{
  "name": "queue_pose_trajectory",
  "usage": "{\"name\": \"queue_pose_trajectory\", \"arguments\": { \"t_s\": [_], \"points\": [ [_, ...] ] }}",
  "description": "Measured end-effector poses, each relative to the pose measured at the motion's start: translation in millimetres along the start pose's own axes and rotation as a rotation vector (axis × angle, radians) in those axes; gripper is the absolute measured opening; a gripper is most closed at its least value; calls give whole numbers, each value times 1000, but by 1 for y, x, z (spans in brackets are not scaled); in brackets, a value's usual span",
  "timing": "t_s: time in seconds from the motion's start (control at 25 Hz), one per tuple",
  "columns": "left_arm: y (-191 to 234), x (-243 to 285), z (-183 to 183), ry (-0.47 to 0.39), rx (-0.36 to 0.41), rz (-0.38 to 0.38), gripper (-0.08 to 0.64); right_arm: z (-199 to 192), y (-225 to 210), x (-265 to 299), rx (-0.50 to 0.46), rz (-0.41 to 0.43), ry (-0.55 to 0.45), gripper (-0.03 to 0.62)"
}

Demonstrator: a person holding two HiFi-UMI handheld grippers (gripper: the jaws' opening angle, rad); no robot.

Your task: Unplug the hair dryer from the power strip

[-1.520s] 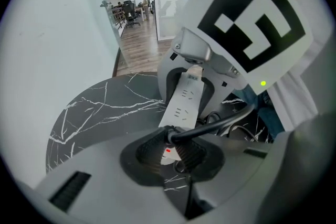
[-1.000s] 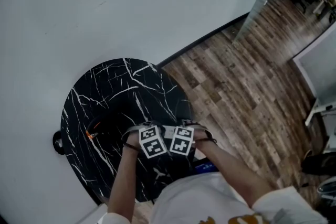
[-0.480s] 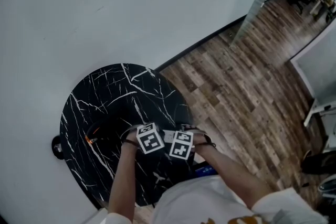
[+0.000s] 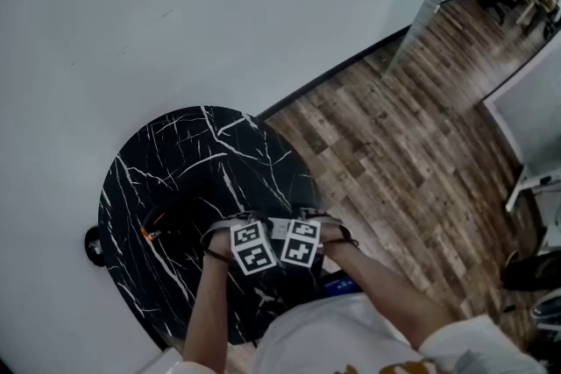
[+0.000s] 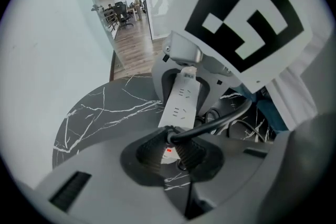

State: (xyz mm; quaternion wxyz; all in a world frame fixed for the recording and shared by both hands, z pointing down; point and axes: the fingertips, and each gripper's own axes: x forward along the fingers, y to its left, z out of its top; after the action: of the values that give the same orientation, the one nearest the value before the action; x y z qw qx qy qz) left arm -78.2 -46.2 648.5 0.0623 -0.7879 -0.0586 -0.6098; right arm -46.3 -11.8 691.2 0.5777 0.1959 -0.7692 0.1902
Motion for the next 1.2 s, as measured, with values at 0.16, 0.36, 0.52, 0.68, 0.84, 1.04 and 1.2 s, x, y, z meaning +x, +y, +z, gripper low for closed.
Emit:
{"name": "queue_pose_trajectory", "arguments": {
  "t_s": [0.16,0.36,0.52,0.68,0.84,1.04,1.2],
  "points": [
    [1,1,2,-12,-75,-141,54,0,0,-1,-2,-4,1,268],
    [10,-7,12,-29,-64,-232,58,1,0,0,8,-5,5,268],
    [1,-3,3,12,-54,-163,55,1,-1,0,8,-3,8,268],
    [0,-2,1,31,2,-57,54,1,-1,0,11,-7,7,268],
    [-1,0,-1,33,-17,-84,54,1,0,1,6,-7,6,268],
    [2,-3,6,38,-36,-259,55,0,1,0,23,0,2,268],
    [4,-7,14,22,9,-261,57,0,0,-1,26,-2,1,268]
  ]
}}
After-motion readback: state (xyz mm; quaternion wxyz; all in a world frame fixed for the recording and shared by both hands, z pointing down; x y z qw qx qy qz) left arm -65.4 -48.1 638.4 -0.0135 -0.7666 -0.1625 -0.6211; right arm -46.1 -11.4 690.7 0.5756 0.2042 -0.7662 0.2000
